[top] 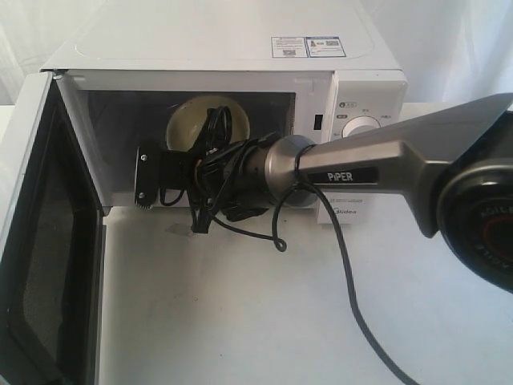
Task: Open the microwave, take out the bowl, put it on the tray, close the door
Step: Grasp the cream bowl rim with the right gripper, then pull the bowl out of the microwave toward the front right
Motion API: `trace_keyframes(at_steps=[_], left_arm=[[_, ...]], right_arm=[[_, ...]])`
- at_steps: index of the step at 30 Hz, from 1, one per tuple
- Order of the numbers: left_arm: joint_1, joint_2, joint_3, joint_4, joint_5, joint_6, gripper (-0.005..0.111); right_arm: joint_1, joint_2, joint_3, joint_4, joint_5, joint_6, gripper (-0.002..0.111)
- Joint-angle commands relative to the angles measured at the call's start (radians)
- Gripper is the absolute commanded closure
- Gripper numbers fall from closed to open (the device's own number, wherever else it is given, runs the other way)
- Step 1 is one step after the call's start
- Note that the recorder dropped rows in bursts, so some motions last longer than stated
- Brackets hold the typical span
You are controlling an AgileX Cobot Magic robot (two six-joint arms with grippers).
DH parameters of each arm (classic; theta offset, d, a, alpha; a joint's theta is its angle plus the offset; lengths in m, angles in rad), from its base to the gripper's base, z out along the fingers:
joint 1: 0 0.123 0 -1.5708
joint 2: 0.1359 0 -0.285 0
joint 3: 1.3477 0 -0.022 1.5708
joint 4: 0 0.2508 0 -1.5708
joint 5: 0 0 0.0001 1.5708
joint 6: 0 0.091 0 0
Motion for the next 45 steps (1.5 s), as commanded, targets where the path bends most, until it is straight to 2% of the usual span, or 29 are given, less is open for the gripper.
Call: trace_keyframes(at_steps=[1, 13, 20, 29, 33, 35, 41, 45], left_arm=[[0.001, -0.004, 0.004, -0.004, 0.001, -0.004, 0.107], [0.001, -0.004, 0.004, -0.004, 0.001, -0.004, 0.107], [0.001, -0.004, 0.004, -0.004, 0.001, -0.004, 0.107], [0.001, -0.004, 0.004, -0.004, 0.001, -0.004, 0.107], [0.001, -0.004, 0.004, -0.004, 0.001, -0.004, 0.107], [0.001, -0.004, 0.004, -0.004, 0.001, -0.004, 0.107], [0.001, -0.004, 0.004, -0.004, 0.001, -0.004, 0.107], [0.001, -0.004, 0.004, -0.004, 0.001, -0.004, 0.107]], right_arm=[[-0.005, -0.013, -0.004, 0.038, 0.016, 0.005, 0.108], [0.043, -0.142, 0.106, 0.177, 0.006, -0.047, 0.108], [0.108, -0.235, 0.223, 0.298, 0.051, -0.148, 0.108], [0.212, -0.374, 0.356, 0.416, 0.098, -0.153, 0.108], [0.255, -0.458, 0.41, 0.525, 0.103, -0.153, 0.108], [0.286, -0.495, 0.427, 0.59, 0.155, -0.171, 0.108], [0.361, -0.596, 0.477, 0.774, 0.462, -0.329, 0.108], [0.361, -0.68, 0.55, 0.841, 0.51, -0.36, 0.108]])
